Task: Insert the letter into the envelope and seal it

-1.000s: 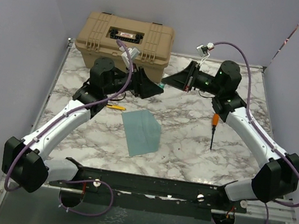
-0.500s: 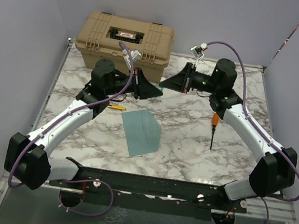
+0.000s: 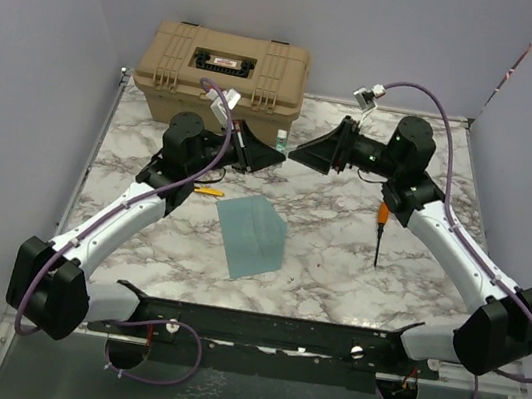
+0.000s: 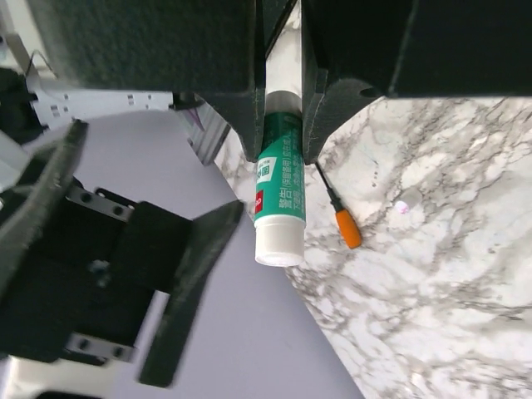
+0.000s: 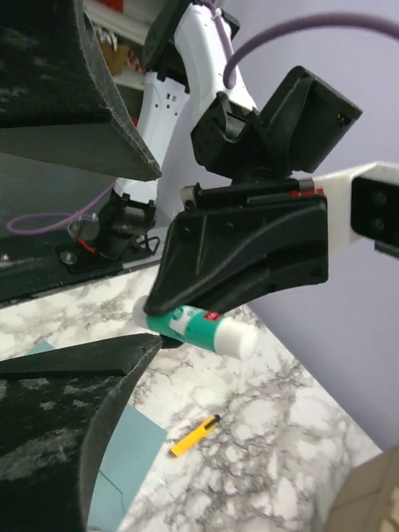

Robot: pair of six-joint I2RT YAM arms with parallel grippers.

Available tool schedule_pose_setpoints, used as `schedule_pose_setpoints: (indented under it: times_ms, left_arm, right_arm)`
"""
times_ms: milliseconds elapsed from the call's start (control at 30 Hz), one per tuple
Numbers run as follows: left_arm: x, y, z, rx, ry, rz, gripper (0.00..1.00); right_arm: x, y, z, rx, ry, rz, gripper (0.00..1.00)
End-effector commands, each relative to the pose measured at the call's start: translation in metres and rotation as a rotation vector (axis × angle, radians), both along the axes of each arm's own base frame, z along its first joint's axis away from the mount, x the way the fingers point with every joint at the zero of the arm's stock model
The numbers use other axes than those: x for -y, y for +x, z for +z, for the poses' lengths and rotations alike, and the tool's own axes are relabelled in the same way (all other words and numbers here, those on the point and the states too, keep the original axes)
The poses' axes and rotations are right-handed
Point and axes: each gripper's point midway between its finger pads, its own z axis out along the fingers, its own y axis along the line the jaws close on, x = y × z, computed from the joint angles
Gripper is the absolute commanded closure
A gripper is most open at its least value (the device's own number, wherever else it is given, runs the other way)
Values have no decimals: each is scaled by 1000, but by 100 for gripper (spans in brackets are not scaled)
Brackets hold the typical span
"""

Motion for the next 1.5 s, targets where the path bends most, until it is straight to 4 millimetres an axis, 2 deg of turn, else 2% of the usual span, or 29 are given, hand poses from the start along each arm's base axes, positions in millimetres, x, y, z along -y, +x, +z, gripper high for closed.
schedule_pose_setpoints:
  times_ms: [0, 200, 300, 467, 700, 833, 967, 1067, 1133, 1167, 1300, 1333, 1400, 1467]
  left_arm:
    - [-21, 23, 20, 14, -85, 225, 100]
    - [-26, 29, 33, -50, -188, 281, 100]
    - [-24, 31, 37, -105, -228, 283, 100]
    - [-22, 35, 39, -185, -281, 285, 100]
    - [-20, 36, 41, -200, -288, 278, 100]
    - [-19, 37, 43, -206, -284, 274, 100]
    - [-18, 35, 48, -196, -285, 264, 100]
    - [-18, 35, 49, -182, -265, 263, 100]
    - [-21, 36, 49, -160, -247, 278, 100]
    - [-24, 37, 50, -145, -238, 294, 94]
    - [-33, 43, 55, -86, -218, 347, 50]
    - [-34, 44, 55, -80, -212, 353, 43]
    - [-34, 47, 54, -73, -202, 357, 37]
    - [-35, 49, 52, -69, -194, 357, 37]
  right_arm:
    - [5, 8, 2, 110, -53, -87, 22]
    - [-7, 21, -23, 144, -231, -149, 30]
    - [-14, 26, -28, 171, -284, -176, 34]
    - [-29, 33, -26, 226, -329, -200, 39]
    - [-33, 53, -19, 245, -328, -273, 51]
    - [-38, 57, -21, 229, -324, -268, 66]
    - [-39, 60, -24, 193, -325, -281, 88]
    - [-36, 60, -19, 203, -304, -307, 98]
    - [-35, 56, -17, 220, -300, -291, 100]
    - [-35, 53, -16, 234, -301, -278, 100]
    - [-35, 43, -9, 232, -301, -235, 100]
    - [-36, 40, -8, 225, -295, -221, 100]
    - [-37, 36, -7, 221, -285, -208, 100]
    - [-36, 35, -7, 216, -285, -205, 100]
